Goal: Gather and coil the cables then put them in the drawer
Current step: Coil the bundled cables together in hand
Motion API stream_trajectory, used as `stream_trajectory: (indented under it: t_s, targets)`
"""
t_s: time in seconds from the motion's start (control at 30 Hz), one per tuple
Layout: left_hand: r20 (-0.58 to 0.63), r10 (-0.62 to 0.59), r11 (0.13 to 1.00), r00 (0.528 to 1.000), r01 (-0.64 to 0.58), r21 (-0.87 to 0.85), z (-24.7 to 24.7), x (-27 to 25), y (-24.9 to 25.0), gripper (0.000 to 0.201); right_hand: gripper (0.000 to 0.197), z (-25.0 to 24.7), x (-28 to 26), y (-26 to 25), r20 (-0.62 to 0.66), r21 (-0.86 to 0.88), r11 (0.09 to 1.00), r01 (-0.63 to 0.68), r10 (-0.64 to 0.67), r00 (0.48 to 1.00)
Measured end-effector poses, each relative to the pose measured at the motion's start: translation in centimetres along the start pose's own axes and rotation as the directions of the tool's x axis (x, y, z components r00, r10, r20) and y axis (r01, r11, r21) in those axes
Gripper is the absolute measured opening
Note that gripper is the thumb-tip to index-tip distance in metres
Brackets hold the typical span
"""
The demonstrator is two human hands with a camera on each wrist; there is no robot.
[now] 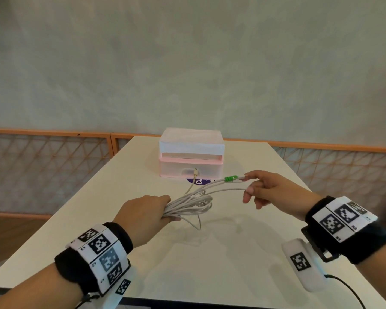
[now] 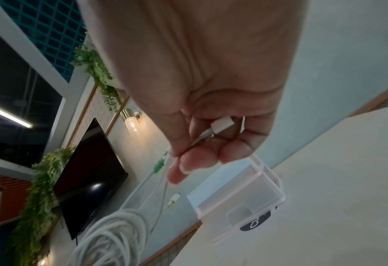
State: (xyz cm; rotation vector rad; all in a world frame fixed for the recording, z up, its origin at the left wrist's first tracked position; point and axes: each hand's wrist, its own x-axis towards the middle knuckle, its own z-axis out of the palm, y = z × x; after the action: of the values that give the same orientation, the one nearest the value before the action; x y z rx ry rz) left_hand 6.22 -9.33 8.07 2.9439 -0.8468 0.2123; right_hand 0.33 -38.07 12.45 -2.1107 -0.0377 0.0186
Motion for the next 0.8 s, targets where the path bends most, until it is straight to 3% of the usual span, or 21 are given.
stream_trajectory:
  t_s: [0.17,0.33,0.57,0.67,0.8]
  targets:
    - [-0.051,-0.036,0.999,0.998,0.035,-0.024,0.2,0.2,0.2,0.037,0.023,1.0,-0.8,0.0,-0.033,0.063,0.998,-0.013,0.015,0.999]
    - [-0.080,-0.093,0.987,0.992,0.081,-0.136,0.6,0.7,1.2,0.037,0.012,4.0,-2.0,-1.4,0.097,0.244,0.969,-0.040,0.016,0.995]
    - [-0.098,-0.087,0.913,0.991,0.040,-0.406,1.5,0.8,4.3,0.036,0.015,8.0,-1.7,-3.2,-0.006,0.596,0.803,0.009,-0.007,1.000]
    - [-0.090,-0.050,0.848,0.995,-0.006,-0.530,2.0,0.6,4.7,0.035,0.014,8.8,-1.2,-3.4,-0.099,0.540,0.839,0.066,-0.015,0.995]
    - [-0.085,-0.052,0.781,0.995,-0.013,-0.624,2.4,0.3,5.3,0.035,0.029,9.4,-0.4,-2.4,-0.333,0.243,0.958,0.151,-0.064,0.941]
